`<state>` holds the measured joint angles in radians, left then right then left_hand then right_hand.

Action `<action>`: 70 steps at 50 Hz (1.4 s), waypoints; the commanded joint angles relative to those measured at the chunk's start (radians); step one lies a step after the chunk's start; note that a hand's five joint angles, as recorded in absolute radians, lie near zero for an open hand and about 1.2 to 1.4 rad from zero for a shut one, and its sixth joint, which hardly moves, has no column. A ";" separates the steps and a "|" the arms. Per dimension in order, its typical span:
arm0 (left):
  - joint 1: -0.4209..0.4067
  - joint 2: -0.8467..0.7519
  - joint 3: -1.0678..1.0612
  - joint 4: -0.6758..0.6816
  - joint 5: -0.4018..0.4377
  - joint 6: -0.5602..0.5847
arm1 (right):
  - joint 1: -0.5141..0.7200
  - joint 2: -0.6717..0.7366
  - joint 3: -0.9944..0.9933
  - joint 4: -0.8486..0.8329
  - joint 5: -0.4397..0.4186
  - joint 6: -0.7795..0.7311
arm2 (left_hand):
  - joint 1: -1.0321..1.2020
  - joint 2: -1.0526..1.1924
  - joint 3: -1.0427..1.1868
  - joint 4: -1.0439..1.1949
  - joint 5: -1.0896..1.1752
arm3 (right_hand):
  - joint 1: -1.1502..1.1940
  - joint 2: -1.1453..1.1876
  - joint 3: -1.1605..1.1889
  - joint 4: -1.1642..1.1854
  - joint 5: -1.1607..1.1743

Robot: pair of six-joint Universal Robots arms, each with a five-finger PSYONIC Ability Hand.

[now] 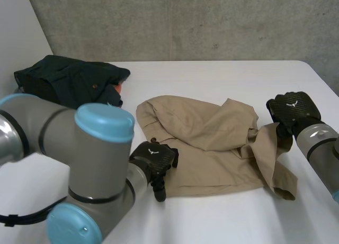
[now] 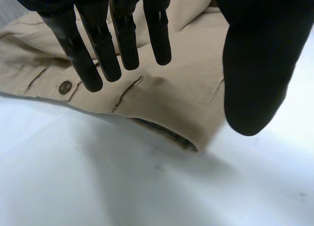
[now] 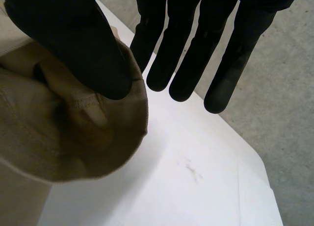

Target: Fold the laundry.

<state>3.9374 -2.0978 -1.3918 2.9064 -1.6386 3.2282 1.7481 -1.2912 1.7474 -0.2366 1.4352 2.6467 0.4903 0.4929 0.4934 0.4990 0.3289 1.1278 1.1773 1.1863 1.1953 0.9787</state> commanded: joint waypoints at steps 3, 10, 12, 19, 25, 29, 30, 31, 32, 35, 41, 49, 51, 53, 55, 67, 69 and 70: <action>-0.026 -0.077 0.011 0.143 -0.049 0.065 | 0.004 0.003 0.018 0.002 -0.002 -0.004 | 0.108 0.105 0.105 0.099 0.095 | 0.269 0.219 0.210 0.201 0.243; -0.033 -0.128 0.047 0.142 -0.052 0.090 | 0.008 0.000 0.029 -0.001 -0.002 -0.005 | 0.108 0.105 0.105 0.099 0.095 | 0.034 -0.015 -0.024 -0.033 0.009; -0.036 -0.139 0.051 0.142 -0.052 0.099 | 0.010 0.000 0.030 -0.003 -0.001 -0.005 | 0.108 0.105 0.105 0.099 0.095 | -0.127 -0.177 -0.186 -0.195 -0.153; -0.050 -0.163 0.059 0.148 -0.053 0.117 | 0.004 -0.007 0.026 -0.001 0.002 -0.001 | 0.111 0.108 0.107 0.102 0.098 | -0.932 -0.982 -0.991 -1.000 -0.958; -0.044 -0.199 0.099 0.160 -0.075 0.143 | -0.004 -0.026 0.020 -0.001 0.004 0.035 | 0.888 0.885 0.884 0.879 0.875 | -0.953 -1.003 -1.012 -1.021 -0.979; -0.024 -0.177 0.128 0.168 -0.124 0.147 | -0.009 -0.059 0.018 0.002 0.002 0.058 | 0.906 0.903 0.903 0.897 0.893 | -0.953 -1.003 -1.012 -1.021 -0.979; -0.017 -0.165 0.132 0.172 -0.132 0.145 | -0.010 -0.066 0.018 0.002 0.002 0.062 | 0.906 0.903 0.903 0.897 0.893 | -0.953 -1.003 -1.012 -1.021 -0.979; -0.004 -0.148 0.135 0.178 -0.141 0.142 | -0.012 -0.072 0.018 0.002 0.004 0.065 | 0.906 0.903 0.903 0.897 0.893 | -0.953 -1.003 -1.012 -1.021 -0.979; 0.025 -0.115 0.143 0.197 -0.154 0.136 | -0.013 -0.079 0.018 0.002 0.002 0.068 | 0.906 0.903 0.903 0.897 0.893 | -0.953 -1.003 -1.012 -1.021 -0.979; 0.089 -0.073 0.160 0.244 -0.155 0.136 | -0.021 -0.102 0.018 0.007 0.001 0.076 | 0.906 0.903 0.903 0.897 0.893 | -0.953 -1.003 -1.012 -1.021 -0.979; 0.249 0.005 0.335 0.355 -0.147 0.145 | -0.028 -0.112 0.007 0.008 -0.001 0.076 | 0.906 0.903 0.903 0.897 0.893 | -0.953 -1.003 -1.012 -1.021 -0.979; 0.192 0.024 0.582 0.430 -0.057 0.128 | -0.056 -0.106 -0.037 0.034 0.005 0.105 | 0.906 0.903 0.903 0.897 0.893 | -0.953 -1.003 -1.012 -1.021 -0.979; 0.133 0.001 0.600 0.439 0.014 0.111 | -0.067 -0.106 -0.049 0.042 0.007 0.127 | 0.906 0.903 0.903 0.897 0.893 | -0.953 -1.003 -1.012 -1.021 -0.979; 0.091 -0.019 0.599 0.439 0.063 0.101 | -0.074 -0.106 -0.054 0.045 0.007 0.139 | 0.906 0.903 0.903 0.897 0.893 | -0.953 -1.003 -1.012 -1.021 -0.979; 0.034 -0.062 0.585 0.438 0.121 0.081 | -0.085 -0.103 -0.058 0.046 0.007 0.150 | 0.906 0.903 0.903 0.897 0.893 | -0.953 -1.003 -1.012 -1.021 -0.979; -0.176 -0.262 0.495 0.309 0.204 0.100 | -0.113 -0.045 -0.052 0.049 0.002 0.153 | -0.316 -0.318 -0.319 -0.325 -0.329 | -0.953 -1.003 -1.012 -1.021 -0.979; -0.167 -0.234 0.481 0.286 0.186 0.126 | -0.111 -0.040 -0.052 0.049 -0.004 0.148 | -0.316 -0.318 -0.319 -0.325 -0.329 | -0.953 -1.003 -1.012 -1.021 -0.979; -0.156 -0.216 0.472 0.277 0.175 0.136 | -0.110 -0.040 -0.052 0.049 -0.009 0.147 | -0.316 -0.318 -0.319 -0.325 -0.329 | -0.953 -1.003 -1.012 -1.021 -0.979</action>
<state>3.7831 -2.3390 -0.8750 3.2703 -1.4178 3.2934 1.6372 -1.3540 1.6915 -0.1880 1.4417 2.8023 0.2053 0.2691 0.2820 0.2736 0.1164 0.2262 0.2042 0.2065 0.2068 0.0435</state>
